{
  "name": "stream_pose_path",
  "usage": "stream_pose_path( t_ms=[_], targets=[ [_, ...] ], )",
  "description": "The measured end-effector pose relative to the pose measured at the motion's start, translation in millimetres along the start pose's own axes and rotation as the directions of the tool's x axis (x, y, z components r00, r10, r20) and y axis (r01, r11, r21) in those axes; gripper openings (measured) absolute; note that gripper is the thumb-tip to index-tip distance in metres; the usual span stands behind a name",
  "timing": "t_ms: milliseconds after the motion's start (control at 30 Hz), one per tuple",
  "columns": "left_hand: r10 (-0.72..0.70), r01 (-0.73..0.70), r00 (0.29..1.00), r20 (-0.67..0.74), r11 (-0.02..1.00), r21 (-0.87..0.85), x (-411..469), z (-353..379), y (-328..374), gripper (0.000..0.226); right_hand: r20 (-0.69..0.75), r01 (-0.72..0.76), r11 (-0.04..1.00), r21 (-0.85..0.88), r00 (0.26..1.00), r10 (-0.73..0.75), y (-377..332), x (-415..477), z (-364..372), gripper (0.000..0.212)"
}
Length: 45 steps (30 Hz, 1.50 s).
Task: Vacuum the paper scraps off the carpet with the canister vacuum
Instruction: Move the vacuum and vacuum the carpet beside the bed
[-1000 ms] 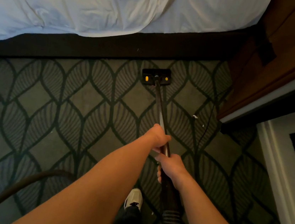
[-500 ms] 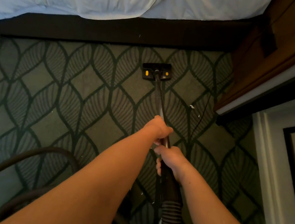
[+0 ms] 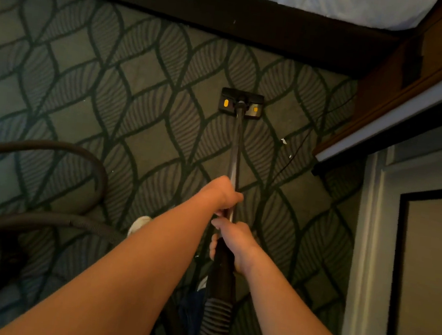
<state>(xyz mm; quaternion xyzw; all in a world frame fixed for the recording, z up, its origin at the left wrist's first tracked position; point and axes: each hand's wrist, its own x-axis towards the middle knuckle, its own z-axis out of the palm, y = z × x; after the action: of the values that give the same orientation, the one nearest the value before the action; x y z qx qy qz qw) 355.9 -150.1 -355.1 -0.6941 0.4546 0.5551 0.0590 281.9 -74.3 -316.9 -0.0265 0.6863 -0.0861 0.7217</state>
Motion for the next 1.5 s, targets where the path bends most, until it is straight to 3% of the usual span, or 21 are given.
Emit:
stream_pose_path(
  t_ms=[67,233,400,500,633,800,933,1000,1167,1500],
  targets=[
    [-0.012,0.011,1.000,-0.005,0.999,-0.034,-6.8,8.1,-17.6,0.034,0.035,0.004,1.000,0.015,0.999,-0.004,21.4,2.1,0.8,0.036],
    [-0.039,0.035,0.998,-0.042,0.996,-0.077,-23.6,20.0,-66.6,0.035,0.186,-0.068,0.976,0.209,0.982,0.029,64.7,2.1,7.8,0.035],
    [-0.119,0.103,0.980,-0.157,0.989,-0.103,-38.5,36.2,-115.2,0.041,-0.020,-0.007,1.000,0.004,1.000,0.007,87.0,14.9,20.4,0.046],
    [-0.137,0.102,0.976,-0.168,0.975,-0.199,-52.9,38.1,-134.2,0.046,-0.144,0.087,0.996,-0.031,0.985,-0.090,93.6,19.8,31.3,0.034],
    [-0.198,0.152,0.975,-0.103,0.929,-0.338,-73.0,40.7,-161.3,0.056,-0.189,0.201,0.980,-0.006,0.962,-0.198,109.9,27.6,49.8,0.033],
    [-0.214,0.250,0.967,0.135,0.733,-0.633,-122.0,44.5,-195.0,0.037,-0.155,0.227,0.969,-0.101,0.958,-0.240,126.2,30.8,82.1,0.022],
    [-0.151,0.344,0.935,0.320,0.604,-0.719,-155.4,43.4,-230.2,0.040,-0.117,0.270,0.951,-0.152,0.950,-0.289,146.9,39.5,107.1,0.065],
    [-0.158,0.374,0.924,0.348,0.561,-0.738,-170.9,40.9,-241.9,0.048,-0.096,0.289,0.944,-0.161,0.947,-0.307,156.1,40.0,120.8,0.075],
    [-0.177,0.409,0.908,0.380,0.572,-0.711,-201.8,32.4,-269.9,0.057,-0.020,0.213,0.955,-0.208,0.975,-0.222,183.1,27.7,147.2,0.078],
    [-0.250,0.529,0.840,0.482,0.575,-0.624,-283.9,46.4,-304.2,0.061,-0.022,0.105,0.980,-0.168,0.994,-0.111,256.4,-28.1,157.9,0.076]
  ],
)
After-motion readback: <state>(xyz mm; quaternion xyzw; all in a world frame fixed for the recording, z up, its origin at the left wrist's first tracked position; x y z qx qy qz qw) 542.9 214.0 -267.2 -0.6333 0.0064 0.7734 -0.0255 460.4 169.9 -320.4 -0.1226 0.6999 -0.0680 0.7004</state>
